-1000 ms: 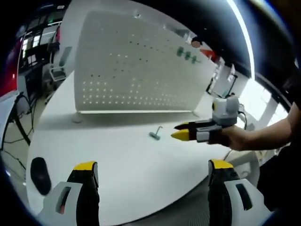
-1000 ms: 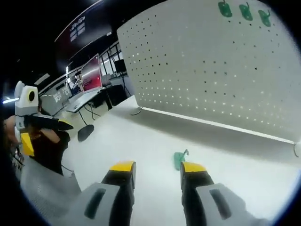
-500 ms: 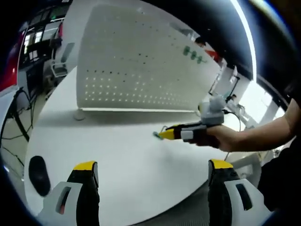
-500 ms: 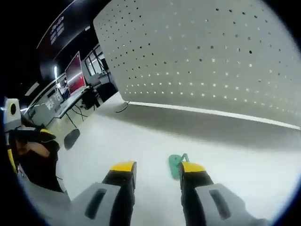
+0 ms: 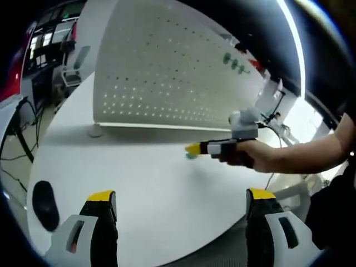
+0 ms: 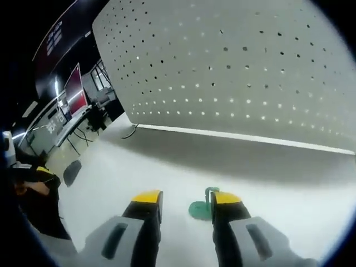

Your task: Insert the hook assembly into the mounting plate slot until the hook locks in place.

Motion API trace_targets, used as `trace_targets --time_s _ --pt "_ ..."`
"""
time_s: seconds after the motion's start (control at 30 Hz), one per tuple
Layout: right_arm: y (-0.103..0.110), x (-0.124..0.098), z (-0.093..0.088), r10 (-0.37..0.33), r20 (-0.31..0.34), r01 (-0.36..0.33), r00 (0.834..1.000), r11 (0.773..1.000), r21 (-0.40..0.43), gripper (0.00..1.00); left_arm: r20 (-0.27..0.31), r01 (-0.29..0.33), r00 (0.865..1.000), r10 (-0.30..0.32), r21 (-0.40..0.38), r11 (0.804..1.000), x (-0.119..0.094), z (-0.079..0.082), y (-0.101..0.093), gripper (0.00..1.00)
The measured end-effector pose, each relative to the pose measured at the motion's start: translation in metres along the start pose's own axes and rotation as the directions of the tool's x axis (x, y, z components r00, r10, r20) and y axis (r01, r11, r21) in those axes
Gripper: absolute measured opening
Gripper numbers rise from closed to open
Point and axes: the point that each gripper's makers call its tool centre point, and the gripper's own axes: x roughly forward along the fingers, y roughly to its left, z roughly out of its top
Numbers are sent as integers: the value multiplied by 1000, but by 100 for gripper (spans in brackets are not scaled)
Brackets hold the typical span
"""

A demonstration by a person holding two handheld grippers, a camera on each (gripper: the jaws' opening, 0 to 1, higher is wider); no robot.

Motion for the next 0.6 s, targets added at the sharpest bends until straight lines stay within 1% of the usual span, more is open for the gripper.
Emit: trace_targets --time_s 0.13,0.2,0.27,0.37,0.47,0.53,0.6 --pt "-3 9 7 -11 -3 11 1000 1000 -14 25 -3 -1 1000 1 -2 1000 0 -1 2 98" --pt "-4 14 9 -16 -11 16 1000 1000 -25 20 -2 -1 1000 1 -5 1000 0 -1 2 98" --pt "-6 17 11 -30 -20 29 999 999 -46 18 -2 -2 1000 2 -7 1000 -1 -2 2 97" --pt "-8 23 12 -38 -39 36 999 998 -55 11 -4 -2 1000 2 -8 1000 -1 -3 2 97" --pt "-13 24 13 -61 -58 57 996 996 -68 3 -2 -4 1000 4 -11 1000 -2 -3 2 97" --pt "-14 25 14 -64 -69 59 996 996 -69 2 -1 -5 1000 5 -11 1000 -2 -3 2 97" --pt "-14 24 13 -73 -84 65 994 994 -93 2 1 -5 1000 5 -13 1000 -2 -2 2 97"
